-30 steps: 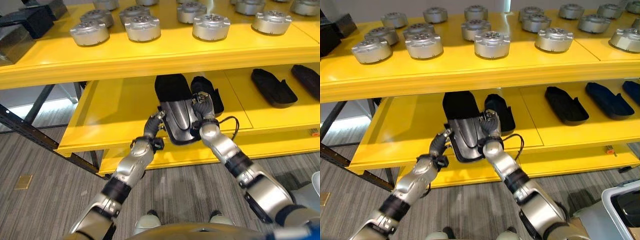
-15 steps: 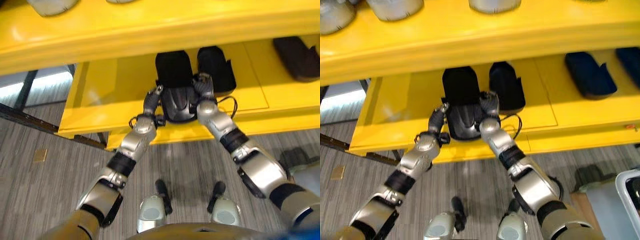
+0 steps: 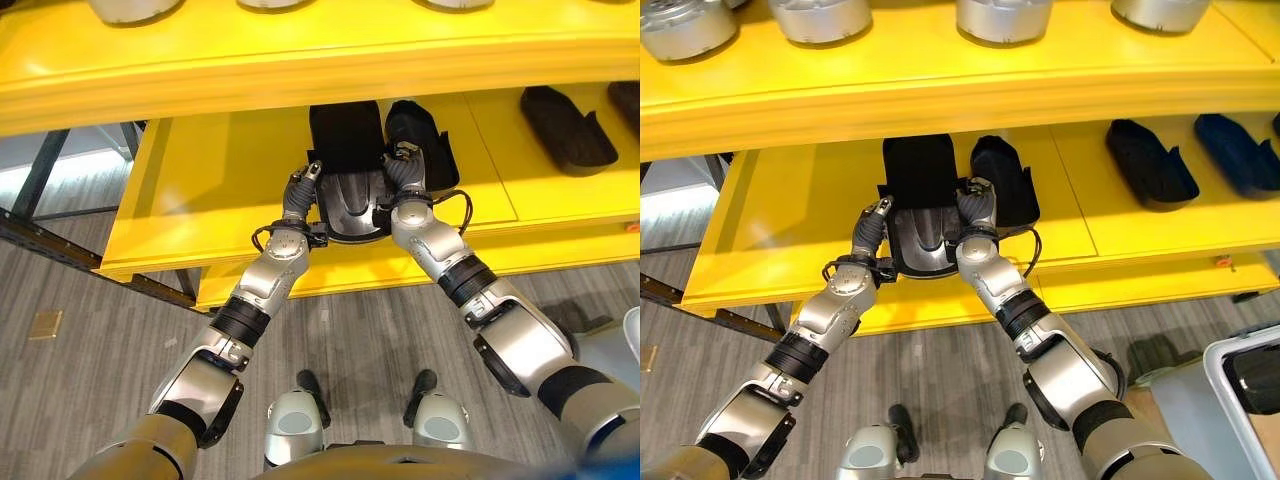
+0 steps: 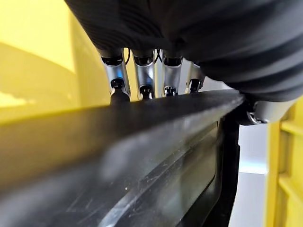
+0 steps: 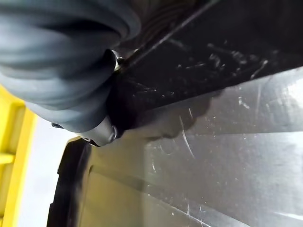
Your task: Move parts from the plastic box to the shelf.
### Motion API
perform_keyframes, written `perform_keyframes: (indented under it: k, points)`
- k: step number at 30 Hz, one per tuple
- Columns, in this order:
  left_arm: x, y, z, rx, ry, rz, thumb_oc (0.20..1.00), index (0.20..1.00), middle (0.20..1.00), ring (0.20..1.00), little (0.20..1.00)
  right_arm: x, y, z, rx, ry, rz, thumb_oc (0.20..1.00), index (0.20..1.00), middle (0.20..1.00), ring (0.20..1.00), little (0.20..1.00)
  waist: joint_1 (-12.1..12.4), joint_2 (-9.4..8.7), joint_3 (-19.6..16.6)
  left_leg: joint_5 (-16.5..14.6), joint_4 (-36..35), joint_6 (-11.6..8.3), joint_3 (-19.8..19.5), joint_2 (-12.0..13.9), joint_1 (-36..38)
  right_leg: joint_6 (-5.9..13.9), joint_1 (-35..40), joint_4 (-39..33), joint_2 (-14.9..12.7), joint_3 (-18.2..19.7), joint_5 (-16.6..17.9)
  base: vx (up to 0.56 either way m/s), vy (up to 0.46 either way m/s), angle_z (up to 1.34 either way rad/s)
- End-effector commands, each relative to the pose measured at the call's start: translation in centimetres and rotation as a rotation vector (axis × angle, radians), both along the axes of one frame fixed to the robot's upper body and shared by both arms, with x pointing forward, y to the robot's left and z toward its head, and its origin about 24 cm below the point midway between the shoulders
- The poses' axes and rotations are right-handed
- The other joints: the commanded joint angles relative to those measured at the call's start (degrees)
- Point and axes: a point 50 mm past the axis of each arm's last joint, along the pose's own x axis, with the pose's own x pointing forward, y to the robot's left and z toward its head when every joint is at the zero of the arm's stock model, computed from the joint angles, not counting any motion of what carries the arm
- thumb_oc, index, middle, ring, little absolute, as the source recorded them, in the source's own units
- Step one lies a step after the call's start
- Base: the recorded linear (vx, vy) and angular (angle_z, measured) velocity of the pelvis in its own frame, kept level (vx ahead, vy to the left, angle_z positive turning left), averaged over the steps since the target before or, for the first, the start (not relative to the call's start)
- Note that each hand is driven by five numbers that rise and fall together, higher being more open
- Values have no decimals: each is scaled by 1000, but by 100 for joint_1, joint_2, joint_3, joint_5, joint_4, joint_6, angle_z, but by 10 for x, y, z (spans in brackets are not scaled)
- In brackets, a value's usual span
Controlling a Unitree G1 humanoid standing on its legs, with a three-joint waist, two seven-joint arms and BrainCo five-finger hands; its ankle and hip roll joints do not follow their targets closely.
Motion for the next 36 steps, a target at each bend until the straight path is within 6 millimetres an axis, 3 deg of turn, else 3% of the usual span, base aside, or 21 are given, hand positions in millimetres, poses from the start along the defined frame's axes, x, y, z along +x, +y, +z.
perform_keyframes:
  k: [1,7,8,10,12,14,21,22,23,24,25,26,27,29,30,32,34,36]
  points:
    - [-7,-38,44,-57,-207,-137,200,200,200,200,200,-8,44,23,133,-78,141,200,200,200,200,200,183,200,-220,-83,-150,159,-208,-209,-58,320,-122,411,-90,49,-451,-60,-38,0]
    - [-6,-36,45,-59,-222,-131,200,200,200,200,200,-6,42,25,164,-77,153,200,200,200,200,200,201,210,-170,-24,-150,91,-191,-145,-131,284,-141,381,-52,25,-480,-27,-21,-5]
    - [-46,-55,-12,-262,-110,-335,200,200,200,200,200,-42,-1,-62,182,67,223,200,200,200,200,200,-90,25,-1090,2,-142,-28,87,78,164,-410,599,-307,888,-376,-809,25,66,-3]
    - [-48,-58,-16,-244,-97,-354,200,200,200,200,200,-47,-5,-69,181,74,202,200,200,200,200,200,-133,83,-1058,354,-280,-204,65,253,160,-439,704,-283,908,-355,-844,50,102,8]
    - [-49,-61,-21,-280,-66,-338,200,200,200,200,200,-50,-7,-78,177,105,207,200,200,200,200,200,-180,121,-1027,496,-257,-225,-20,324,129,-429,789,-285,857,-270,-847,90,166,10]
    - [-50,-61,-24,-278,-63,-330,200,200,200,200,200,-52,-5,-81,173,118,221,200,200,200,200,200,-201,137,-1039,510,-290,-194,-18,310,164,-412,798,-283,815,-249,-839,72,134,-7]
    - [-53,-55,-29,-268,-37,-321,200,200,200,200,200,-58,0,-87,165,130,234,200,200,200,200,200,-176,152,-1071,117,-253,25,178,45,302,-375,797,-127,734,-359,-952,57,31,4]
    - [-52,-55,-28,-268,-40,-322,200,200,200,200,200,-57,0,-86,162,124,231,200,200,200,200,200,-153,139,-1042,138,-57,17,146,47,223,-395,794,-99,748,-311,-971,5,70,9]
    - [-53,-53,-25,-274,-56,-331,200,200,200,200,200,-55,1,-81,143,104,230,200,200,200,200,200,-61,142,-919,409,489,-115,-192,208,-133,-464,756,43,789,-100,-1054,-6,155,9]
    - [-52,-53,-24,-282,-58,-327,200,200,200,200,200,-53,1,-79,137,101,233,200,200,200,200,200,-54,167,-900,495,418,-155,-281,356,-178,-471,681,173,776,-65,-1110,-5,533,18]
    - [-51,-53,-25,-291,-52,-318,200,200,200,200,200,-50,1,-76,128,116,242,200,200,200,200,200,-81,238,-924,941,-143,-309,-423,674,-35,-457,534,378,660,-49,-1153,-11,467,20]
    - [-51,-53,-25,-292,-52,-318,200,200,200,200,200,-50,1,-76,128,116,242,200,200,200,200,200,-81,237,-923,944,-147,-310,-423,673,-33,-458,534,379,659,-49,-1154,2,965,11]
    - [-49,-54,-25,-298,-45,-329,200,200,200,200,200,-49,-3,-76,118,118,237,200,200,200,200,200,-167,286,-954,799,-343,-303,-426,731,96,-332,294,766,331,-36,-1221,11,703,13]
    - [-47,-55,-24,-300,-36,-326,200,200,200,200,200,-51,-4,-80,120,128,240,200,200,200,200,200,-176,279,-935,588,-236,-263,-451,650,91,-240,286,806,206,-20,-1155,33,657,1]
    - [-46,-58,-24,-295,-29,-325,200,200,200,200,200,-55,-1,-83,120,138,242,200,200,200,200,200,-196,265,-920,364,-171,-189,-375,497,123,-89,337,695,113,-22,-1004,33,491,-18]
    - [-46,-59,-24,-298,-26,-340,200,200,200,200,200,-59,6,-85,127,130,244,200,200,200,200,200,-178,240,-893,201,-256,-38,-297,212,254,241,334,506,-112,21,-637,8,493,-8]
    - [-46,-59,-24,-295,-28,-337,200,200,200,200,200,-60,8,-85,130,130,250,200,200,200,200,200,-162,224,-881,164,-277,12,-270,143,281,308,322,456,-206,12,-509,-17,262,-3]
    - [-49,-55,-24,-293,-23,-316,200,200,200,200,200,-62,14,-82,144,123,272,200,200,200,200,200,-18,172,-814,31,-380,136,16,-13,402,489,199,160,-640,-417,187,-60,335,-20]
